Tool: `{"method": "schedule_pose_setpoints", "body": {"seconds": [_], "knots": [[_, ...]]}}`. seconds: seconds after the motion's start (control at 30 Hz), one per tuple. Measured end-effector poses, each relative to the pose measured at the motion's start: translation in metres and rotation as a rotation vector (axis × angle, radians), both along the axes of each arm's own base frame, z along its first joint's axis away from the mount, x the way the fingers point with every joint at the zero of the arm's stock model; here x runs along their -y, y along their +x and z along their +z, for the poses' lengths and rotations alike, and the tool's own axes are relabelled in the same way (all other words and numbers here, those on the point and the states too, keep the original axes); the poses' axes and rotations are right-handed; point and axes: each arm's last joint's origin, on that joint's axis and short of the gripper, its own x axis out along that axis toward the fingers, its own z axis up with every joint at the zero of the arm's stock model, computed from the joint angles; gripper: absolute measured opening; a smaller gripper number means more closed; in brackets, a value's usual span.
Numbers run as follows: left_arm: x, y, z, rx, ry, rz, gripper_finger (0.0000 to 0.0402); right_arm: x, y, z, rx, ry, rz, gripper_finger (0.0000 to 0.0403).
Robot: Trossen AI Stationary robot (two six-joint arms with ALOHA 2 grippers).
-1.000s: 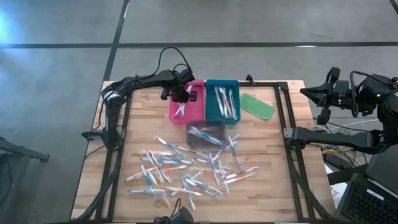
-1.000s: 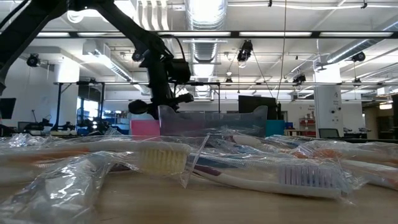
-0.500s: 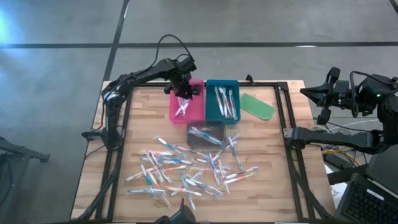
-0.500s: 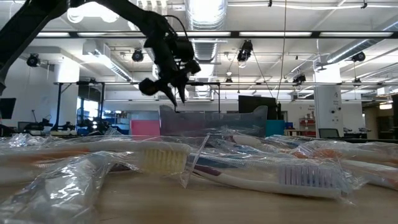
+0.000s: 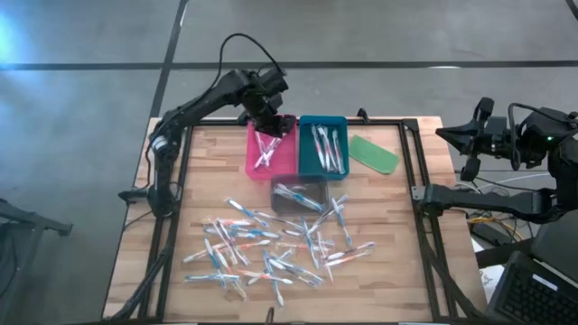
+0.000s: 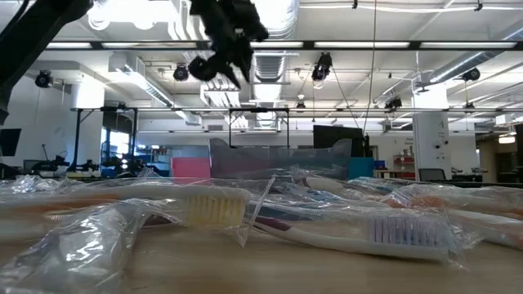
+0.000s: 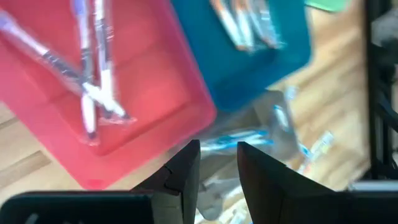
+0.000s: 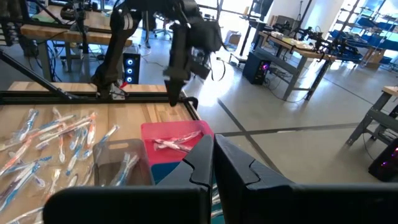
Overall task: Pick & Place Toothbrushes
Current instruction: Put the orange toothbrush into the blue bin
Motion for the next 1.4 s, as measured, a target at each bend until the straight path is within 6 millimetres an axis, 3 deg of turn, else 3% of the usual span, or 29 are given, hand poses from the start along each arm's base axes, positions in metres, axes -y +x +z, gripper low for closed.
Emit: {"method": "schedule_pose_setpoints", "body": {"seconds": [0.33, 0.73, 1.0, 1.3, 1.4], "knots": [[0.060, -0.008, 0.073, 0.197, 0.228, -0.220, 0.0112, 0.000, 0.000, 0.000, 0.000, 0.000, 0.000, 0.0008], [0.133, -0.039, 0.111, 0.192, 0.603, -0.347, 0.0112, 0.000, 0.000, 0.000, 0.000, 0.000, 0.000, 0.0008], [0.177, -0.046, 0.106, 0.113, 0.818, -0.361, 0.0112, 0.000, 0.000, 0.000, 0.000, 0.000, 0.000, 0.0008], [0.229, -0.044, 0.082, 0.250, 0.925, -0.624, 0.0111, 0.000, 0.000, 0.001, 0.005, -0.007, 0.002, 0.0008], [0.241, -0.052, 0.070, 0.304, 0.947, -0.676, 0.0111, 0.000, 0.000, 0.001, 0.057, 0.128, -0.026, 0.0008]]}}
